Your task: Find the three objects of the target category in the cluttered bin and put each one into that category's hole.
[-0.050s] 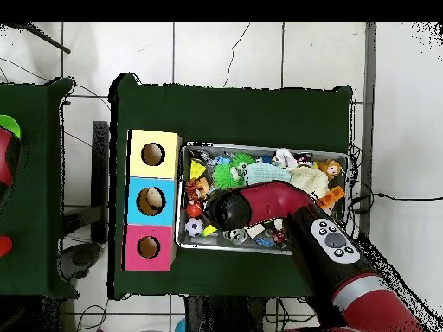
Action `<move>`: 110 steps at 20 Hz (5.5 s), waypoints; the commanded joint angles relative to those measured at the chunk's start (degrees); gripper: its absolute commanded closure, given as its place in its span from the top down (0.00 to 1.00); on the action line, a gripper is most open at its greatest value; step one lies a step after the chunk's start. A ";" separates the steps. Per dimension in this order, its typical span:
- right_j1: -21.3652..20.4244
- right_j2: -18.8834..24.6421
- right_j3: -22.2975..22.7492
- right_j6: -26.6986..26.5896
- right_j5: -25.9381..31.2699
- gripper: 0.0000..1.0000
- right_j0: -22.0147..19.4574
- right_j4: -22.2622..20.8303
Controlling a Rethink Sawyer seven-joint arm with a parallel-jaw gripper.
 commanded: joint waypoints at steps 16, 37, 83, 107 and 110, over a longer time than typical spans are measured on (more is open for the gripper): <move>2.40 0.61 -7.00 -3.75 -2.11 1.00 2.29 -7.10; 3.56 0.21 -8.79 -3.03 -4.38 1.00 2.96 -7.76; 4.87 -3.70 -5.96 -1.14 -9.05 1.00 4.49 -12.98; 5.85 -9.84 -2.73 1.97 -15.48 1.00 7.53 -16.22; 6.11 -10.14 -2.52 1.95 -16.30 1.00 7.37 -16.10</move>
